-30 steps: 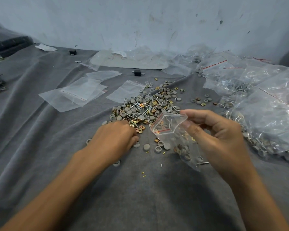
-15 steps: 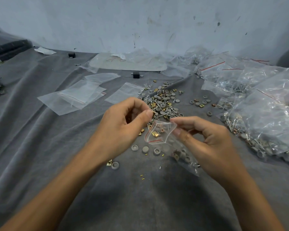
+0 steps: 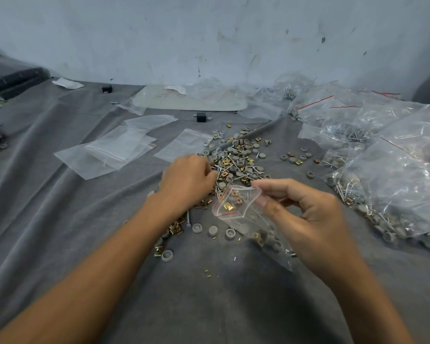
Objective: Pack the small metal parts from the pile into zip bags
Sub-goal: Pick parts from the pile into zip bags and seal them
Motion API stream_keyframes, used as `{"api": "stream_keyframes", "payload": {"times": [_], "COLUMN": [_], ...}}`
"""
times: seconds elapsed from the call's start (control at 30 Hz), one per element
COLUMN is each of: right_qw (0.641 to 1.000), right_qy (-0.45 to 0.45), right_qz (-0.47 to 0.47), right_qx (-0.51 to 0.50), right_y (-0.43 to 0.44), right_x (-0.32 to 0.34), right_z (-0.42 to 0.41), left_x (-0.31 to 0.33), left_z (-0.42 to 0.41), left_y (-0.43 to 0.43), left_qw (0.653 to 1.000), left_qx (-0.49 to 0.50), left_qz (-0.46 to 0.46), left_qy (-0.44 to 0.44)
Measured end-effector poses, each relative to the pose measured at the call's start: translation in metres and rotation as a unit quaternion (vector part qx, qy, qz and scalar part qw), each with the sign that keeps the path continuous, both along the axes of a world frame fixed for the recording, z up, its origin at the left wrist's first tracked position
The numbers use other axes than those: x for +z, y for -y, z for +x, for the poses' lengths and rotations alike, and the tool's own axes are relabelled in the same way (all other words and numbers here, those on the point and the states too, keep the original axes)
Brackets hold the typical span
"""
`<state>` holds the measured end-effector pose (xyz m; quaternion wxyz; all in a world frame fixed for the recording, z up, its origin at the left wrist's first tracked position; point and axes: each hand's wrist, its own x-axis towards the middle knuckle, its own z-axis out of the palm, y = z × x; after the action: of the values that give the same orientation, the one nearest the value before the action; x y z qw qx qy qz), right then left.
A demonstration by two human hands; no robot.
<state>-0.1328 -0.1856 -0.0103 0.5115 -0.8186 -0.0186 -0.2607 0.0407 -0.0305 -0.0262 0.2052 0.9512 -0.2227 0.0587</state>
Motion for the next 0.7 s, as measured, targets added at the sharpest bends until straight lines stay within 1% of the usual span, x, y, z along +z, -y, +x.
{"api": "stream_keyframes", "payload": {"times": [0.07, 0.17, 0.27, 0.33, 0.47, 0.7], "right_qw": [1.0, 1.0, 1.0, 1.0, 1.0, 1.0], "right_qy": [0.002, 0.001, -0.003, -0.002, -0.001, -0.012], "right_qz": [0.002, 0.008, 0.009, 0.011, 0.02, 0.017], "right_qx": [0.0, 0.001, 0.002, 0.003, 0.006, 0.021], "right_y": [0.001, 0.002, 0.003, 0.003, 0.005, 0.003], "right_x": [0.0, 0.0, 0.001, 0.001, 0.002, 0.001], "right_z": [0.0, 0.0, 0.001, 0.0, -0.001, -0.002], "left_x": [-0.006, -0.013, -0.014, -0.014, -0.011, -0.001], "left_z": [0.013, 0.023, 0.023, 0.022, 0.024, 0.021], "left_y": [0.015, 0.026, 0.033, 0.033, 0.025, 0.018], "left_qw": [0.999, 0.994, 0.989, 0.989, 0.99, 0.98], "left_qx": [0.012, 0.033, 0.018, 0.006, 0.006, -0.048], "left_qz": [0.051, 0.098, 0.132, 0.138, 0.141, 0.192], "left_qy": [0.004, 0.033, 0.058, 0.05, -0.005, -0.012]}}
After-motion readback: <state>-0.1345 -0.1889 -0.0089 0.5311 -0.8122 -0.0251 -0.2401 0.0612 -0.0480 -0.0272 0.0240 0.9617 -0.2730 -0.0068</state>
